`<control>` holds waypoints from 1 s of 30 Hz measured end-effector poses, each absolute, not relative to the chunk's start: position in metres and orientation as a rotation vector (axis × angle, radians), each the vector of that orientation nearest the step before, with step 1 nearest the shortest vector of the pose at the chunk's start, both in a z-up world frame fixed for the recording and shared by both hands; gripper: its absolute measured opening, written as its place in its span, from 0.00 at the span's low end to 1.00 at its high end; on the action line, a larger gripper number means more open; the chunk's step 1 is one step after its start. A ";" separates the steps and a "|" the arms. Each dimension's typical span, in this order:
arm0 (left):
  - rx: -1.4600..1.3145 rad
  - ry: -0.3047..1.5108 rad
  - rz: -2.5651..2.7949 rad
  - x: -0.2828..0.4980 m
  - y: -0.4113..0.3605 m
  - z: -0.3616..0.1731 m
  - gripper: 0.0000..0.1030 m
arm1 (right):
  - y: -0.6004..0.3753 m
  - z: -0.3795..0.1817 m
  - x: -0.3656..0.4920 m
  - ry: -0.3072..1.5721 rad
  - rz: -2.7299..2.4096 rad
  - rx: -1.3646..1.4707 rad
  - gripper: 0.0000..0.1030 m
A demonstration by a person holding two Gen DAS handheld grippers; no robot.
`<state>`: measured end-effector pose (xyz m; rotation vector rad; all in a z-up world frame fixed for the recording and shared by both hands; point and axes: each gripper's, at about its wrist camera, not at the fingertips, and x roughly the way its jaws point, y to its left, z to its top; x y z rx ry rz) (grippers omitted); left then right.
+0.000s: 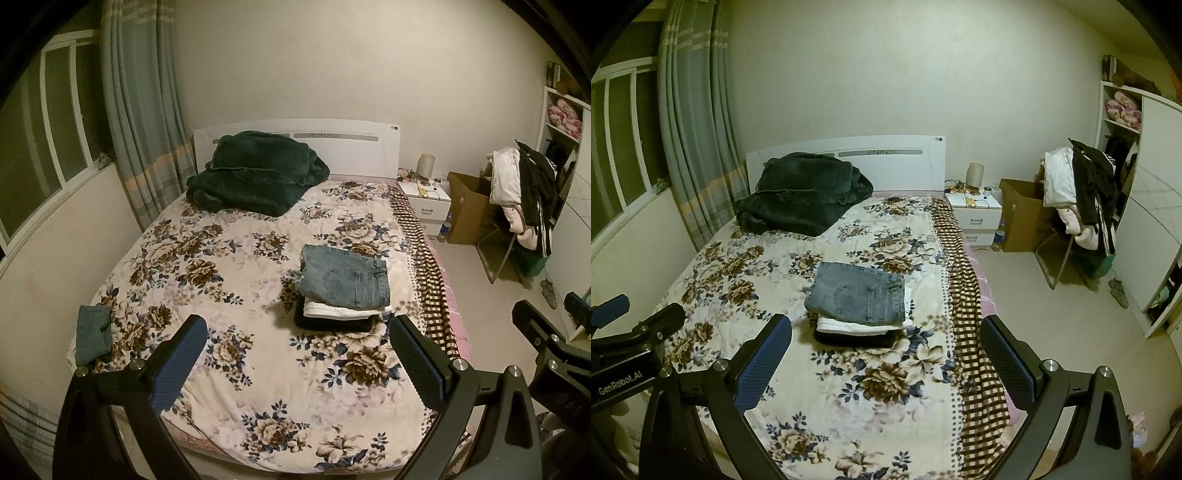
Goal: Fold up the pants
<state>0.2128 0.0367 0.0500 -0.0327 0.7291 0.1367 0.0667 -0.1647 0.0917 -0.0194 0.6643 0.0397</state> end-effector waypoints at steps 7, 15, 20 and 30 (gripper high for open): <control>-0.034 0.728 0.136 0.214 0.038 0.051 0.98 | -0.165 0.092 0.066 0.664 0.040 -0.019 1.00; -0.032 0.727 0.136 0.217 0.040 0.052 0.98 | -0.164 0.091 0.063 0.652 0.035 -0.022 1.00; -0.033 0.727 0.139 0.215 0.038 0.051 0.98 | -0.164 0.090 0.062 0.650 0.036 -0.018 1.00; -0.035 0.725 0.136 0.217 0.037 0.053 0.98 | -0.164 0.089 0.060 0.651 0.035 -0.020 1.00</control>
